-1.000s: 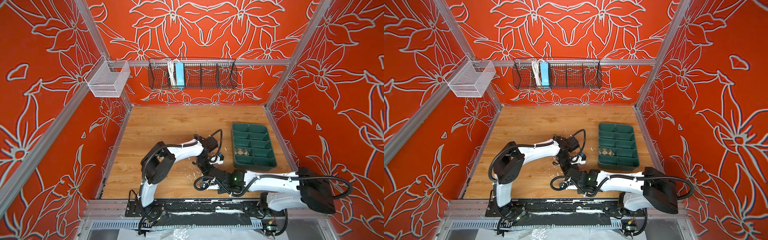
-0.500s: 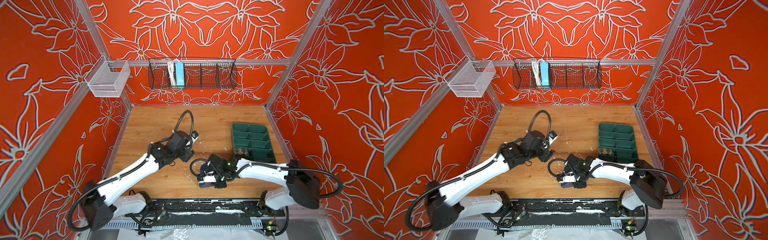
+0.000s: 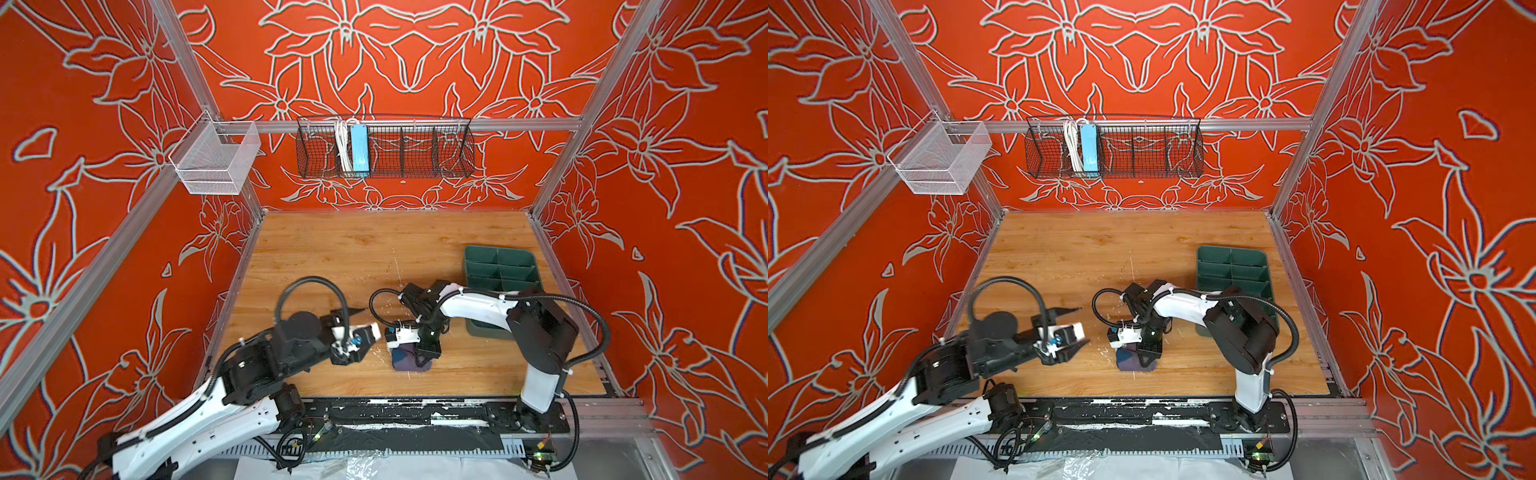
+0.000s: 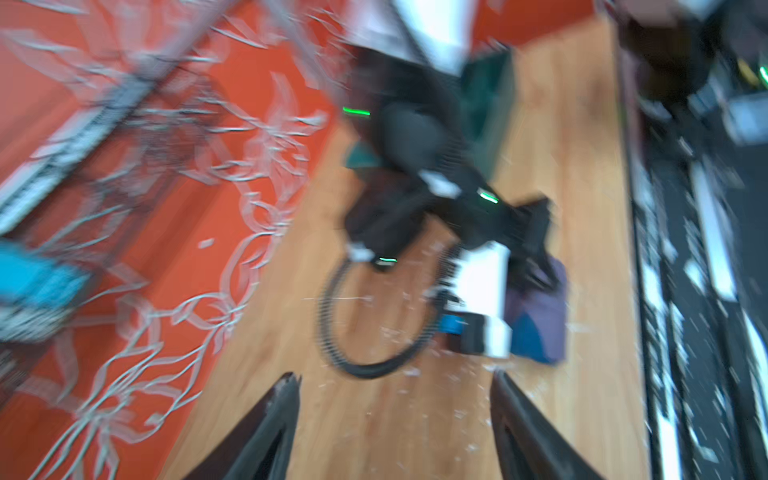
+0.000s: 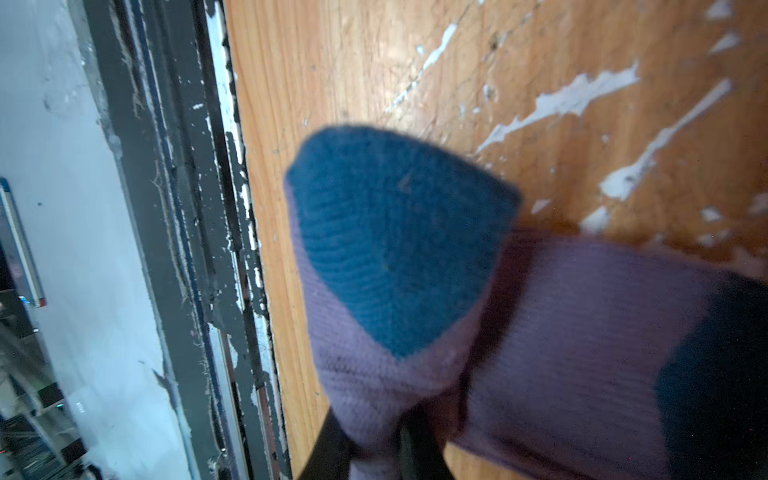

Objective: Roll the socks

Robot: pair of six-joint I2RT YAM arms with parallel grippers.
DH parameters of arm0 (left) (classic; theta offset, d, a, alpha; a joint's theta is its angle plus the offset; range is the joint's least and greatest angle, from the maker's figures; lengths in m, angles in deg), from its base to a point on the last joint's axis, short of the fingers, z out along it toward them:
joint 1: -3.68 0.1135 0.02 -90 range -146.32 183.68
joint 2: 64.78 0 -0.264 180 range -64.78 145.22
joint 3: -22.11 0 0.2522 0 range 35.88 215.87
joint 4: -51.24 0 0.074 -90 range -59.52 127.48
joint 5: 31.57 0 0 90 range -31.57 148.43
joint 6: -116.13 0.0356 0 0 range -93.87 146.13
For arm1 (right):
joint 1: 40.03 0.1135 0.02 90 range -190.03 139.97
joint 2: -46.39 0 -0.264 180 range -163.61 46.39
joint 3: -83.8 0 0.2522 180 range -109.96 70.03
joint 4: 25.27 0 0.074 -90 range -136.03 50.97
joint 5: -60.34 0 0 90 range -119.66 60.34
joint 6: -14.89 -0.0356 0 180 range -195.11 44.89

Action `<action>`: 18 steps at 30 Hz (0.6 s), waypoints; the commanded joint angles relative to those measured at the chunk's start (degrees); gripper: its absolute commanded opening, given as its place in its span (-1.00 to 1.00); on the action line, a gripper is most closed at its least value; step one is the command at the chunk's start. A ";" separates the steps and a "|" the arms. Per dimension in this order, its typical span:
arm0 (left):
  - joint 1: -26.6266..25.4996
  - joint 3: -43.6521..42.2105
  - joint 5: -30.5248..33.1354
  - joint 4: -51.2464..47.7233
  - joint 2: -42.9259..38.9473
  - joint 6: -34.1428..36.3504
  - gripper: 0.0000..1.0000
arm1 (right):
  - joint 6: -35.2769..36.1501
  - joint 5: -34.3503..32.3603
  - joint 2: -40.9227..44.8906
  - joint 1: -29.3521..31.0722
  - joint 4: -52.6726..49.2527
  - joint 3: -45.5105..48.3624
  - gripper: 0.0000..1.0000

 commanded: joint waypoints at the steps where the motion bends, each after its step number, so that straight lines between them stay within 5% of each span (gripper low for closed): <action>1: -8.34 -5.72 7.16 3.91 6.93 8.83 0.45 | 2.95 -2.68 -6.40 -0.77 0.54 -1.00 -1.00; 4: -13.60 -9.32 11.57 10.88 16.19 12.01 0.44 | 3.30 -2.80 -8.16 -1.88 -0.58 -2.68 -1.00; 7: -14.19 -9.73 10.30 16.73 25.29 7.51 0.40 | 3.50 -2.29 -8.87 -2.69 -1.28 -3.58 -1.00; 18: -14.51 -9.68 10.11 27.68 40.21 -3.47 0.13 | 4.80 -1.40 -7.82 -3.78 -1.14 -2.22 -1.00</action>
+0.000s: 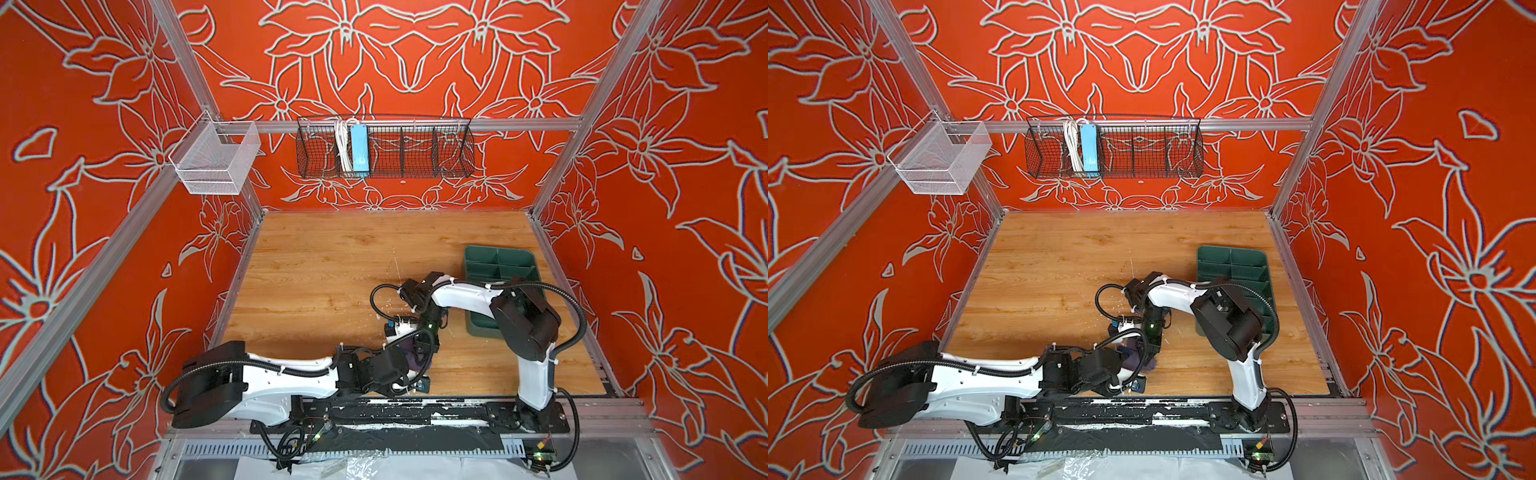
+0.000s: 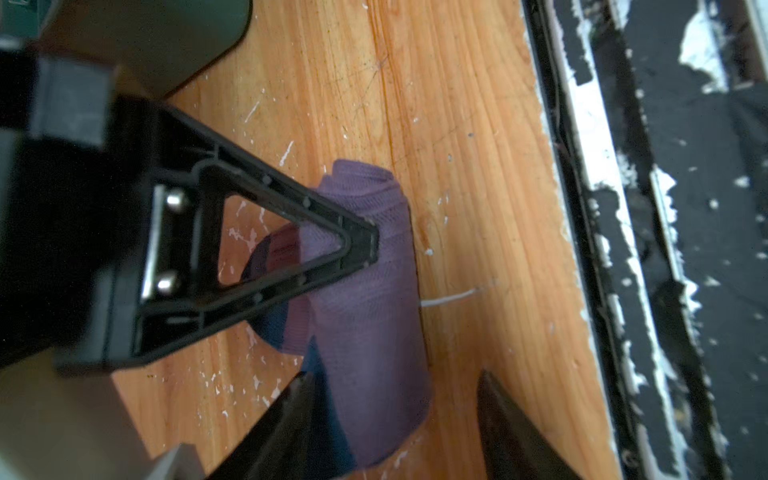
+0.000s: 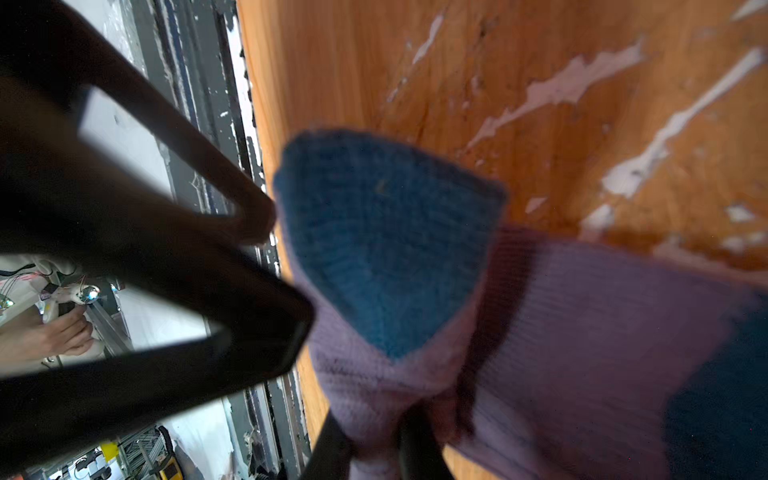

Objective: Roll the socks
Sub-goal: 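Pinch the roll with the left gripper while the right gripper releases and rises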

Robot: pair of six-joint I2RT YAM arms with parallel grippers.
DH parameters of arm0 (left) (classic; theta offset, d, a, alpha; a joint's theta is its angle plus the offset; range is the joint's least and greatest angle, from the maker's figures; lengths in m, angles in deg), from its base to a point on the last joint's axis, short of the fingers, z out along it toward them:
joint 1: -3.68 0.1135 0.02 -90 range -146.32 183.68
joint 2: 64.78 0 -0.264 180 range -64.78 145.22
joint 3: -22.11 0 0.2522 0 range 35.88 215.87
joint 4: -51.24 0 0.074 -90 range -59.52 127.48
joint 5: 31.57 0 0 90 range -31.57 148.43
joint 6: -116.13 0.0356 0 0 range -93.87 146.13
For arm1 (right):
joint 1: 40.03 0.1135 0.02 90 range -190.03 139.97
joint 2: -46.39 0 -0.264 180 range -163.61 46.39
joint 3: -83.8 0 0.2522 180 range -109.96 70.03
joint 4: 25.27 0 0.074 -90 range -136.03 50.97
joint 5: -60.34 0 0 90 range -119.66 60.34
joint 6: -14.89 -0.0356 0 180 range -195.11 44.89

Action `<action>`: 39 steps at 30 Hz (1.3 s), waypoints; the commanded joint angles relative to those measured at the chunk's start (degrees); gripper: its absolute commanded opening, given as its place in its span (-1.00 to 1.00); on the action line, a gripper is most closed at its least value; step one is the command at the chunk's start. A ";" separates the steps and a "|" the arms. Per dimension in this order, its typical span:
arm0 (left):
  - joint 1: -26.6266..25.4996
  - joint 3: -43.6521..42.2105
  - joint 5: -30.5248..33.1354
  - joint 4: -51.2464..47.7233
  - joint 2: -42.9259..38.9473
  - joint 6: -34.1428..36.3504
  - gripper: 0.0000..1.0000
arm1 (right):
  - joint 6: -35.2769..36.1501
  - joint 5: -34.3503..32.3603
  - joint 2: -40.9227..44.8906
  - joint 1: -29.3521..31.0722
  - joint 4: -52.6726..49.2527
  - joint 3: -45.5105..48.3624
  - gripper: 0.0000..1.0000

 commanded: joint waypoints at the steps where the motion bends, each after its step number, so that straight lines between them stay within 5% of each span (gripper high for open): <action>1: -0.31 0.99 -0.81 2.76 3.17 -3.76 0.09 | 1.99 -5.19 -2.38 -0.87 4.89 2.39 -1.00; 5: -0.30 2.30 0.03 4.09 8.14 -6.03 -0.22 | 2.57 -4.32 -1.22 -1.53 5.16 3.10 -1.00; 9: -0.30 6.19 1.91 0.06 12.86 -8.38 -0.85 | 2.88 -3.57 0.69 -1.93 5.81 4.11 -1.00; 11: -0.13 8.44 1.59 -3.52 14.43 -9.29 -1.00 | 2.52 -4.14 2.54 -2.20 7.24 5.14 -0.75; 20: 0.82 10.19 -0.95 -7.70 15.78 -10.04 -1.00 | -1.23 -12.37 23.07 -4.16 21.55 15.01 -0.14; 24: 1.51 11.56 -2.43 -9.68 16.07 -10.21 -1.00 | -5.07 -24.66 34.01 -7.11 28.85 19.60 -0.02; 31: 9.44 21.81 -22.41 -25.12 18.46 -9.69 -1.00 | -10.96 -43.88 55.77 -15.54 42.92 24.08 0.19; 33: 12.11 27.11 -24.44 -30.35 22.54 -10.42 -1.00 | -10.27 -38.91 63.79 -15.50 43.66 25.42 0.22; 35: 15.23 34.14 -27.24 -37.67 28.13 -11.72 -1.00 | -7.61 -26.12 71.02 -15.51 41.20 27.17 0.22; 39: 21.54 45.77 -39.58 -49.75 38.48 -12.26 -1.00 | -3.76 -9.11 78.70 -15.00 31.58 29.99 0.20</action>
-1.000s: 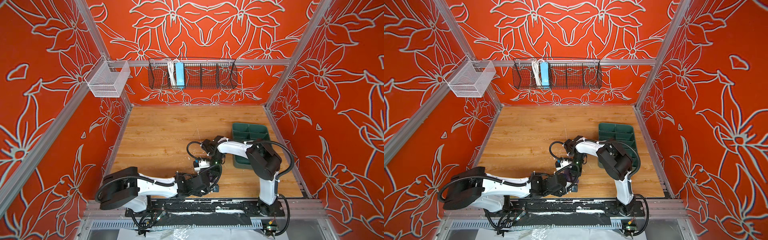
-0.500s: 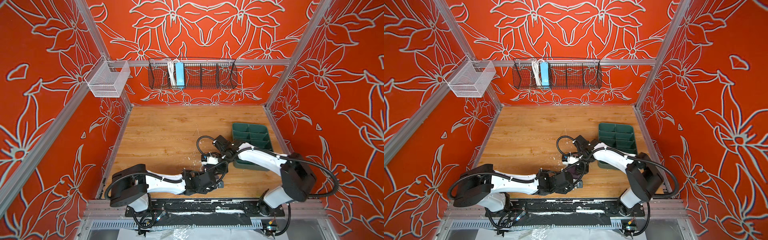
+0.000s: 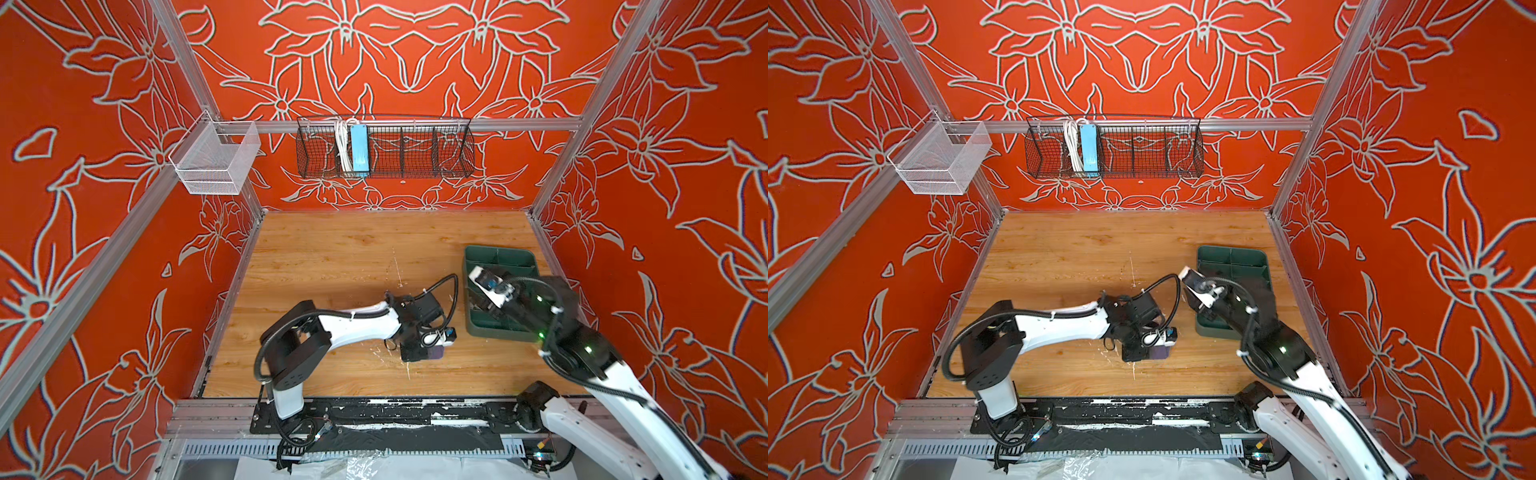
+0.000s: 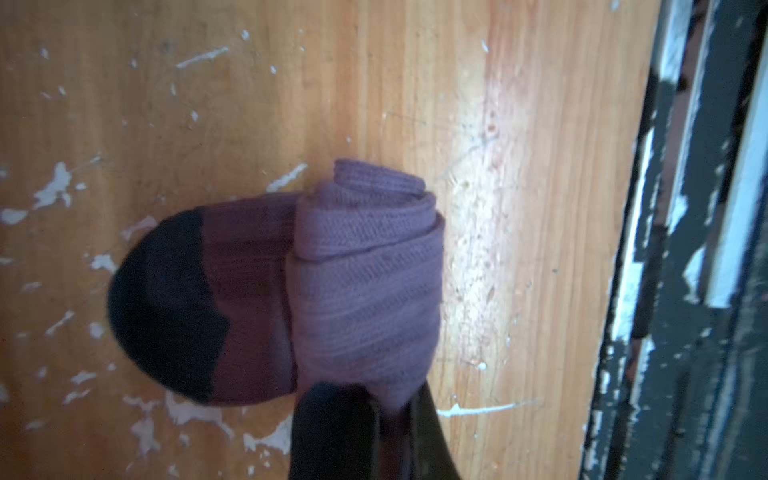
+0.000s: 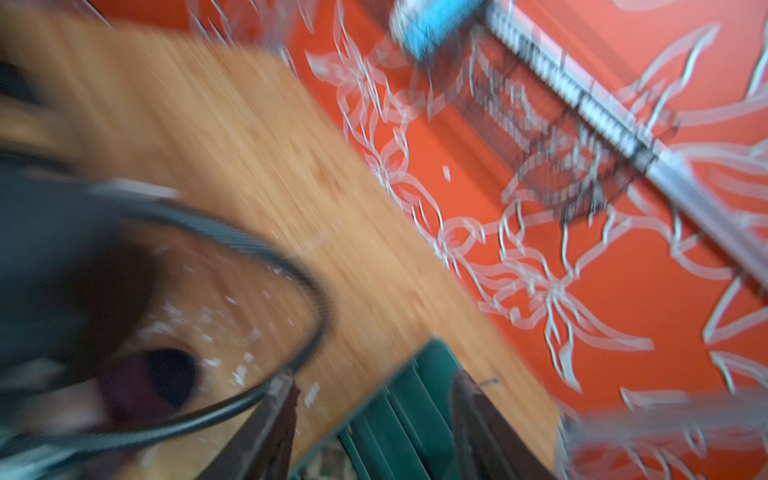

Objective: Roll the socks
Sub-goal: 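Pinch the roll with the left gripper while the right gripper releases and rises, then lower the right gripper to the near side of the roll and pinch it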

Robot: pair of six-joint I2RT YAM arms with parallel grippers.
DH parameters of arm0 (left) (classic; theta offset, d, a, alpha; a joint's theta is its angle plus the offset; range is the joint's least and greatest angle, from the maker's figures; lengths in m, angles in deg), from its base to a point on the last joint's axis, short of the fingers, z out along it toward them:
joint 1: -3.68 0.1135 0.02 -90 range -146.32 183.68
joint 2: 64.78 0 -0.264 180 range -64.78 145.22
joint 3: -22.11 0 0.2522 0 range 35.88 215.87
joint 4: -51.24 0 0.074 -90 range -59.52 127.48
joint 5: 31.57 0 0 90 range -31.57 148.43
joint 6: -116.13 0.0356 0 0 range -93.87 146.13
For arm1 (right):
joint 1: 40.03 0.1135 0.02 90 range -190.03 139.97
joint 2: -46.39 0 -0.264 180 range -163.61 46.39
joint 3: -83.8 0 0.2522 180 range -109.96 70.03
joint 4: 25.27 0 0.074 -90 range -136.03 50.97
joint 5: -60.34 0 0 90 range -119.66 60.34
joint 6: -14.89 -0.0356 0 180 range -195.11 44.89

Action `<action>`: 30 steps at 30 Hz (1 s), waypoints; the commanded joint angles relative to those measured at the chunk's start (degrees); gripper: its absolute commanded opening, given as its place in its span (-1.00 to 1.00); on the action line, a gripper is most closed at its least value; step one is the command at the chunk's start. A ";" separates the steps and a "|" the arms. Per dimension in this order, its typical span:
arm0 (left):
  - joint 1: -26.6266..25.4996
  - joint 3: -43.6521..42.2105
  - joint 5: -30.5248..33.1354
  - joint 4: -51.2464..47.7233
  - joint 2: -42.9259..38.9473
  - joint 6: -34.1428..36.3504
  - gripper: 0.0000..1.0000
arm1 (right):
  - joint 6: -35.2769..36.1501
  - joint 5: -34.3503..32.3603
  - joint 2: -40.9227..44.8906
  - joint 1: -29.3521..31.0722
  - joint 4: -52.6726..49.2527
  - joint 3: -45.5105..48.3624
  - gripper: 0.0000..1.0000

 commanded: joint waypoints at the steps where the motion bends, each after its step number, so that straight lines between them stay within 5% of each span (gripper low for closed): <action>1: 4.11 5.07 -12.77 -16.44 7.44 -0.45 -1.00 | 4.40 14.78 0.73 1.05 -11.97 1.93 0.19; 4: 5.66 8.65 -16.61 -19.44 10.95 -0.38 -1.00 | 8.56 13.48 -2.31 4.14 -23.52 1.10 0.18; 7: 6.66 11.11 -17.59 -21.20 13.58 -1.11 -1.00 | 10.27 3.58 -5.59 13.08 -26.32 2.97 0.18; 11: 7.71 11.65 -18.30 -21.15 14.60 -1.84 -1.00 | 9.36 -11.42 -9.63 25.26 -18.97 7.45 0.26; 14: 8.11 11.60 -18.26 -21.01 14.61 -1.88 -1.00 | 9.51 -16.59 -12.86 30.25 -8.33 11.61 0.32; 21: 8.69 11.71 -18.74 -20.87 15.12 -1.99 -1.00 | 11.80 -20.77 -26.20 31.67 11.27 15.88 0.32; 25: 8.78 11.72 -18.48 -20.61 14.99 -2.28 -1.00 | 12.19 -22.91 -33.70 31.54 14.16 15.25 0.29; 28: 8.78 11.80 -18.48 -20.59 14.68 -2.50 -0.89 | 11.66 -23.58 -38.05 31.54 13.38 14.44 0.12; 30: 8.78 11.72 -18.40 -20.39 14.15 -2.56 -0.82 | 10.78 -23.21 -40.20 31.53 12.31 13.77 -0.16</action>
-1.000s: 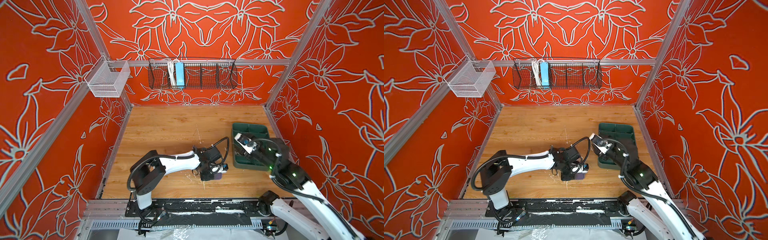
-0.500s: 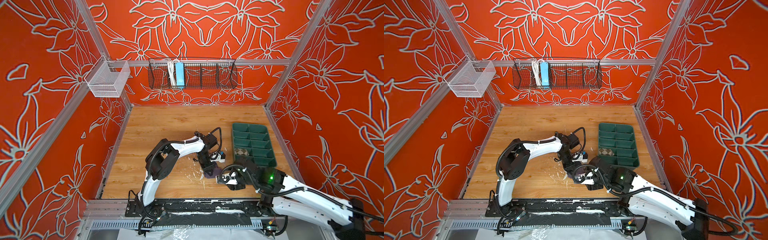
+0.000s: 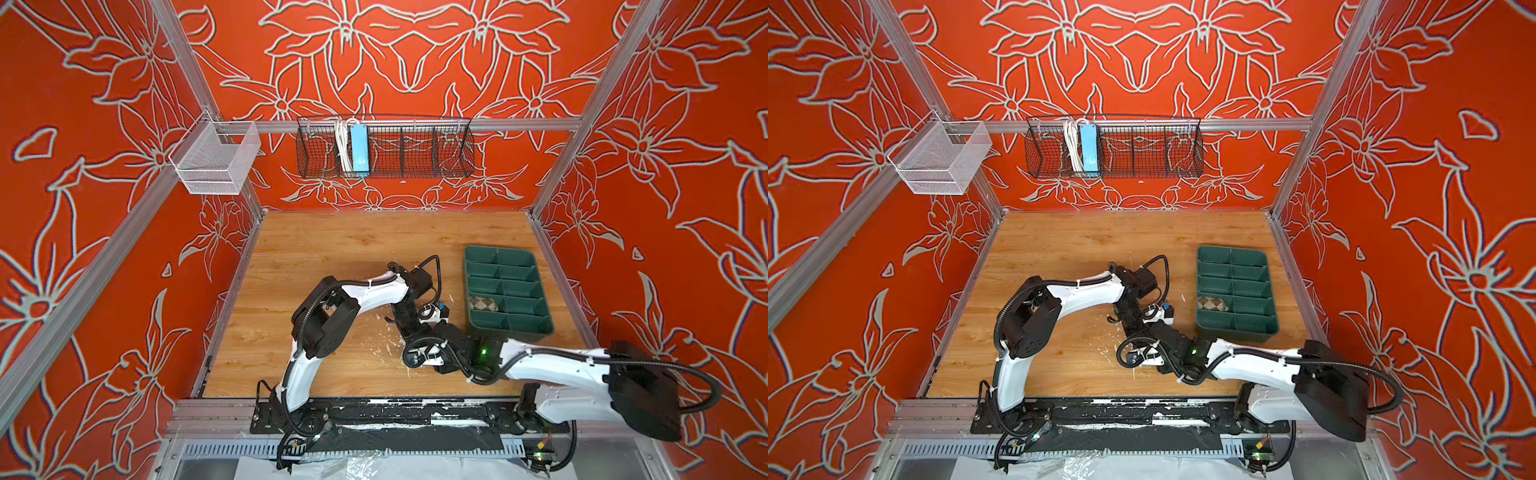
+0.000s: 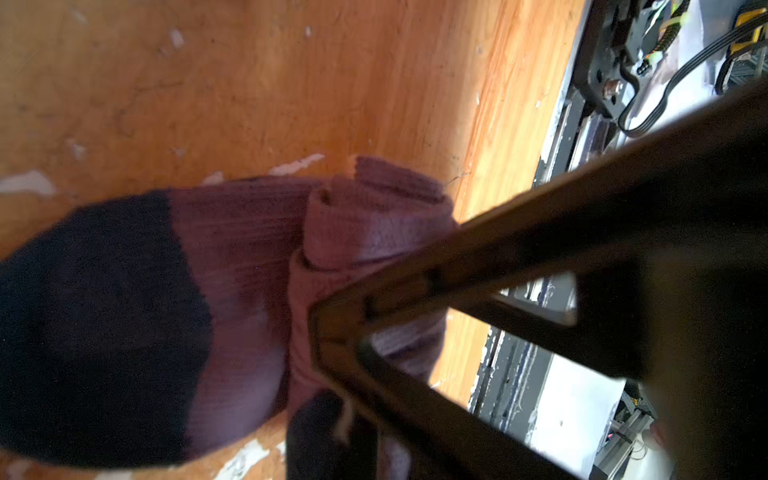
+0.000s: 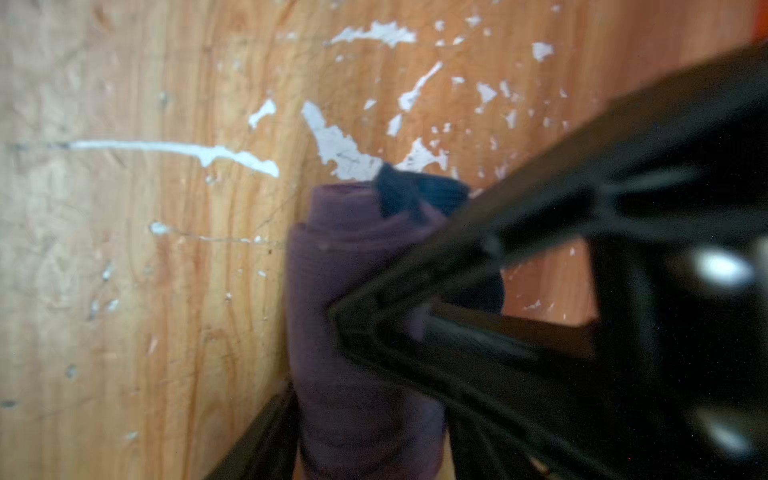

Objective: Roll the socks
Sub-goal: 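Lower the right gripper to the near side of the roll and pinch it, then roll the sock onto the toe with the right gripper while the left gripper lifts away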

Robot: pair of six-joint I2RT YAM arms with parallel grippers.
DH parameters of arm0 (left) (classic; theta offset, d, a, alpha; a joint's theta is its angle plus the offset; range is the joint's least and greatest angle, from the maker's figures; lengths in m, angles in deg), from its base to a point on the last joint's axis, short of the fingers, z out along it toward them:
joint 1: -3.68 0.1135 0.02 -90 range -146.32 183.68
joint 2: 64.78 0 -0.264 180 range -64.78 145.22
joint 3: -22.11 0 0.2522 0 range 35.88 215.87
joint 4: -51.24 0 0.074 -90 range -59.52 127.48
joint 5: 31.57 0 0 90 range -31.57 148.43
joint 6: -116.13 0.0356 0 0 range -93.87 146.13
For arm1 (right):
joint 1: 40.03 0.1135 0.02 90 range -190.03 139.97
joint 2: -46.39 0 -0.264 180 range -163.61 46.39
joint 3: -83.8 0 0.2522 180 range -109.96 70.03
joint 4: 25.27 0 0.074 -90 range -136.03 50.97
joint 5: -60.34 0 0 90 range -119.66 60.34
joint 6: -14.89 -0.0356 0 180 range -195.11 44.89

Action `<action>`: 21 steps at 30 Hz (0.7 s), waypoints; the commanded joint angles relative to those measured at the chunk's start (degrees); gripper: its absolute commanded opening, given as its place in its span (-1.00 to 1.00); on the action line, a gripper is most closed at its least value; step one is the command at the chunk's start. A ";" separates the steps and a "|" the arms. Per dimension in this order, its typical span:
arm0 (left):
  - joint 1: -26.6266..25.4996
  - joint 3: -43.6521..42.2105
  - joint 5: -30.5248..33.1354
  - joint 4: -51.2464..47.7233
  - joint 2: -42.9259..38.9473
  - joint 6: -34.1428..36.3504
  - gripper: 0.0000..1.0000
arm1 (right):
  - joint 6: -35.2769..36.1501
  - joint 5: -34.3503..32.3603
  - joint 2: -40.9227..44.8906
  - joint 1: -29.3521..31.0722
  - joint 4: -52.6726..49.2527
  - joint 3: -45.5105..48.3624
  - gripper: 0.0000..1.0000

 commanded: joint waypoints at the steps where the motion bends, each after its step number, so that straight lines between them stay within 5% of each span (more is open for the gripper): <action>1: -0.12 -1.23 2.35 -3.04 1.35 -0.41 -0.76 | -0.56 -1.01 -2.80 0.30 0.64 -1.94 -0.27; 7: -0.12 -6.77 6.33 4.63 -8.61 -4.06 -0.20 | -3.28 4.17 -4.13 0.31 -6.29 -4.11 -0.99; 13: 1.66 -18.72 18.31 20.25 -26.63 -11.53 0.20 | -4.60 13.19 -6.74 0.22 -14.41 -8.32 -1.00; 17: 5.10 -27.89 33.78 31.42 -41.81 -18.17 0.24 | -5.28 17.44 -9.77 -0.32 -18.94 -11.78 -1.00; 21: 7.67 -37.25 48.79 41.70 -58.01 -20.50 0.99 | -5.49 23.24 -12.76 -2.24 -24.89 -17.15 -1.00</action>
